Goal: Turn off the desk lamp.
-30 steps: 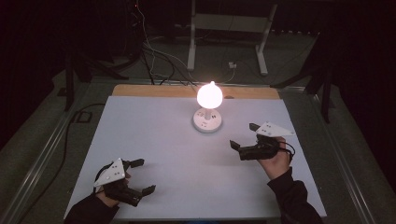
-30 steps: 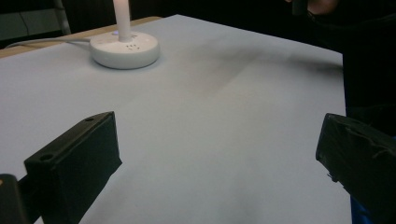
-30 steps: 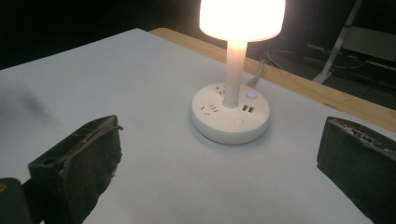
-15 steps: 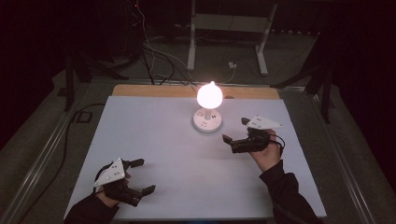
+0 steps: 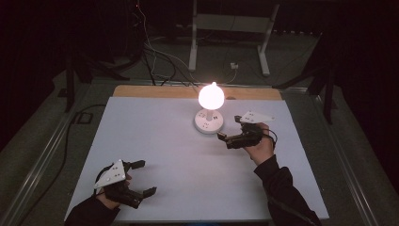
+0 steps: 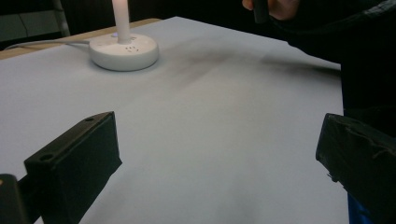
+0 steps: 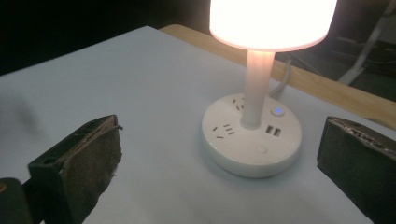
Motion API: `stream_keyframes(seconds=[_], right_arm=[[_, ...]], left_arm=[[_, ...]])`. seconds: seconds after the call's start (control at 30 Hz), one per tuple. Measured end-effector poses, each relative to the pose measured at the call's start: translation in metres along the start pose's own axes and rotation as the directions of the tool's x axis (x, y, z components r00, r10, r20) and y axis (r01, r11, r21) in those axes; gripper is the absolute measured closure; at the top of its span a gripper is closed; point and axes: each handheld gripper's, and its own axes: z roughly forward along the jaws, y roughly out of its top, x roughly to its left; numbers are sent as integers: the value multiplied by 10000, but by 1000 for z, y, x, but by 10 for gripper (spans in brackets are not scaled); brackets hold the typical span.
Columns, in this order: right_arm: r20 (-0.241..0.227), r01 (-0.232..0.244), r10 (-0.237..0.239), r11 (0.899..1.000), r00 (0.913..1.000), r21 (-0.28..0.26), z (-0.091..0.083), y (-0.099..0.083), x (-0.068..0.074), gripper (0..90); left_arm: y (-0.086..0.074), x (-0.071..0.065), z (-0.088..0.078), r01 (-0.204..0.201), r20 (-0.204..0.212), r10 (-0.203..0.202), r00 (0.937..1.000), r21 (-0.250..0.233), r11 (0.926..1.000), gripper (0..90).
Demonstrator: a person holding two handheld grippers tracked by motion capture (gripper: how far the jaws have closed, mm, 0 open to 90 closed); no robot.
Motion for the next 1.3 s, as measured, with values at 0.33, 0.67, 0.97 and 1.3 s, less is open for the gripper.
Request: stream_keyframes(seconds=[0.33, 0.67, 0.97, 1.3], right_arm=[[536, -247, 239, 9996, 9983, 156, 23, -1, -6, 0], [1322, -602, 561, 9978, 9896, 279, 43, -2, -11, 192], [2112, -612, 409, 9940, 9766, 902, 58, -5, -16, 747], [2630, -825, 432, 9867, 9638, 1402, 74, -12, -22, 900]], left_arm=[[0, 0, 0, 39, 34, -38, 10000, -21, 10000, 3], [0, 0, 0, 25, 13, -25, 10000, 21, 10000, 3], [0, 0, 0, 56, 38, -56, 10000, -31, 10000, 3], [0, 0, 0, 46, 35, -46, 10000, -2, 10000, 3]])
